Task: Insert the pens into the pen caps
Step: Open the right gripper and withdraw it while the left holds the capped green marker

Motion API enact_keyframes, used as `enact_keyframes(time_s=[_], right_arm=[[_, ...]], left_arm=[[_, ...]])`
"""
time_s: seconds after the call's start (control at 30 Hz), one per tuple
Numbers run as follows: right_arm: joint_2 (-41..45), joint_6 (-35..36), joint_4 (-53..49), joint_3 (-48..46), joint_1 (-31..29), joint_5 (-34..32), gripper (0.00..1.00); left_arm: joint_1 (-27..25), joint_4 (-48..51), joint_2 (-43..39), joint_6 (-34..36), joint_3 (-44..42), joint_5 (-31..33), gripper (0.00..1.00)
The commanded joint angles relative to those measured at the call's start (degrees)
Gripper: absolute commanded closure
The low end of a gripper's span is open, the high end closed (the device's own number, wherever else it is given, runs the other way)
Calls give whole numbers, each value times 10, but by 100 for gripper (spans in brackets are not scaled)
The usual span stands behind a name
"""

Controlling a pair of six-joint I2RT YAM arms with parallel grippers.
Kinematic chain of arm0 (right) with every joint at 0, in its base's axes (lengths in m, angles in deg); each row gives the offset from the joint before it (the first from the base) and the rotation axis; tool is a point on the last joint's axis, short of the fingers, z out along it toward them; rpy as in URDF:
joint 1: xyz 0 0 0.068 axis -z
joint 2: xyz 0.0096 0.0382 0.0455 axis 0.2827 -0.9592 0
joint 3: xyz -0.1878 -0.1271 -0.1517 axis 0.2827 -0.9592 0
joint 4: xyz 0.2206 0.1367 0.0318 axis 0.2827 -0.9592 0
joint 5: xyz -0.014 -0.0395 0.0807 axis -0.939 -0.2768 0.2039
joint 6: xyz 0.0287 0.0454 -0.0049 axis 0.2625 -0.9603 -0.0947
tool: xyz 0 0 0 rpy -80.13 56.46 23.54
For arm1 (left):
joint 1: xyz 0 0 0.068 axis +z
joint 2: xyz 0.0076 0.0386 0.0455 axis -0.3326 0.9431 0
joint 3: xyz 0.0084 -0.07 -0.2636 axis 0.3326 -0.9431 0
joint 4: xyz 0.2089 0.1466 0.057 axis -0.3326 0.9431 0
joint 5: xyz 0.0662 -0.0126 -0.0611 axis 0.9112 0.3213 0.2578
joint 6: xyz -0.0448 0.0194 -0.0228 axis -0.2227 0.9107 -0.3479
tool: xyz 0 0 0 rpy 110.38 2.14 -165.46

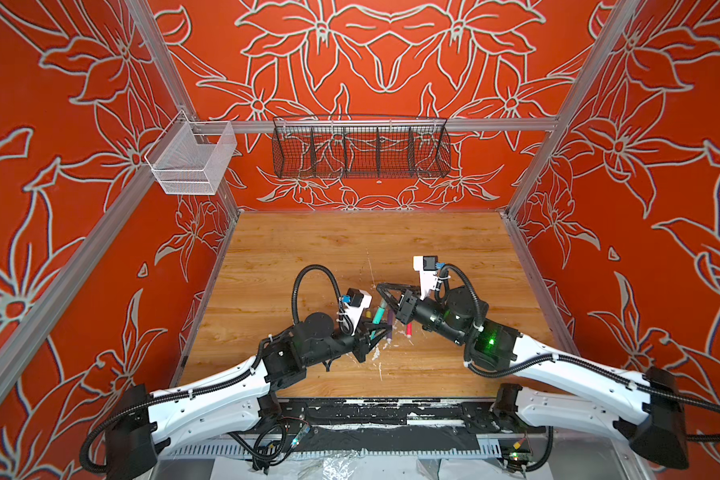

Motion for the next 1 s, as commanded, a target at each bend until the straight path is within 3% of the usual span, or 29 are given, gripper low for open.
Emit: enact_keyframes(time_s=[0.0, 0.23, 0.4, 0.73, 0.87, 0.97], right_arm=[[-3, -12, 10, -15, -3, 33, 100], [-22, -17, 59, -65, -36, 59, 100], [-45, -24, 92, -89, -62, 71, 100], [-117, -13, 176, -85, -101, 125, 100], [-139, 3, 227, -76, -108, 187, 100], [-157, 24, 226, -50, -117, 238, 100]], left_arm=[[16, -5, -2, -5, 32, 5, 100], [143, -11, 47, -49, 132, -118, 100], [208, -26, 68, -64, 179, -119, 100], [225, 5, 98, -3, 244, -23, 100], [283, -28, 101, -65, 240, -117, 100], [296, -20, 94, -59, 243, -128, 100]])
